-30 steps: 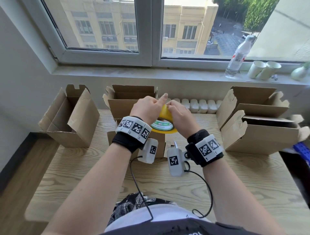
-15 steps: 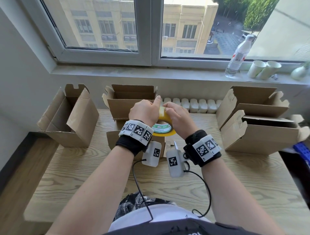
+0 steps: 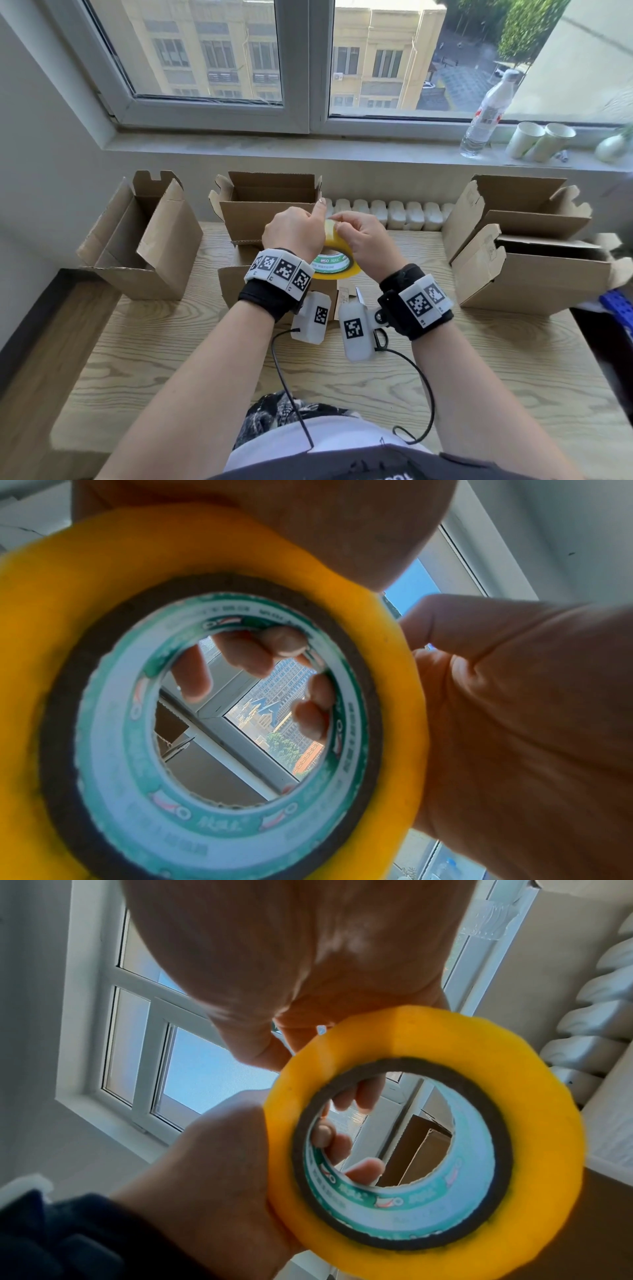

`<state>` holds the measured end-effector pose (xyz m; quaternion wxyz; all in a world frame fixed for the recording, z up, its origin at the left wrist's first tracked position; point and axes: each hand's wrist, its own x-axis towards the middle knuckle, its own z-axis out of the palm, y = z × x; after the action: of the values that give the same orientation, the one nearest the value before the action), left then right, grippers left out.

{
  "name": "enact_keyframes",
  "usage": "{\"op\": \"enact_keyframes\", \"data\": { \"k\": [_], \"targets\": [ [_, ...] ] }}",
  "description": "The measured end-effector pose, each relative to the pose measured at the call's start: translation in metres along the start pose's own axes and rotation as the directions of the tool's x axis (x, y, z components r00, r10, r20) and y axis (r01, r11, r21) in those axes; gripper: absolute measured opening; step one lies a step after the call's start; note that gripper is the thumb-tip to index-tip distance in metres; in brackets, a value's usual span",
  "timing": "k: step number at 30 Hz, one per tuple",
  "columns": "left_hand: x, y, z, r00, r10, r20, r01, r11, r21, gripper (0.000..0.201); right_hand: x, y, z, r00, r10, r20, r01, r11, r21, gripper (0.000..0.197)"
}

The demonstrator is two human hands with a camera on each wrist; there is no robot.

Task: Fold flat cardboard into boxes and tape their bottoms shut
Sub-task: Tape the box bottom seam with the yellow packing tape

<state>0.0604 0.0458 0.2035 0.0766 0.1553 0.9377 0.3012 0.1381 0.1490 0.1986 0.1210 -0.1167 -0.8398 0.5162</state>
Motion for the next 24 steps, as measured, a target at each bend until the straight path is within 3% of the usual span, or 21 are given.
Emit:
{"op": "enact_keyframes", "data": {
  "k": [4, 13, 24],
  "targets": [
    [-0.001, -0.002, 0.0, 1.0, -0.007, -0.007, 0.007, 1.0, 0.024, 0.063, -0.004, -0.001, 0.001, 1.0, -0.012, 0.002, 0.012, 1.0, -0.003, 0.043],
    [-0.006, 0.003, -0.005, 1.0, -0.015, -0.01, 0.015, 0.999, 0.031, 0.063, -0.003, -0.005, -0.001, 0.996, -0.027, -0.084, 0.024, 0.999, -0.037, 0.026],
    [-0.005, 0.004, -0.01, 1.0, -0.027, -0.008, 0.027, 0.999, 0.043, 0.066, -0.004, -0.009, -0.004, 0.999, 0.05, -0.011, -0.047, 0.983, 0.177, 0.027]
  ]
}}
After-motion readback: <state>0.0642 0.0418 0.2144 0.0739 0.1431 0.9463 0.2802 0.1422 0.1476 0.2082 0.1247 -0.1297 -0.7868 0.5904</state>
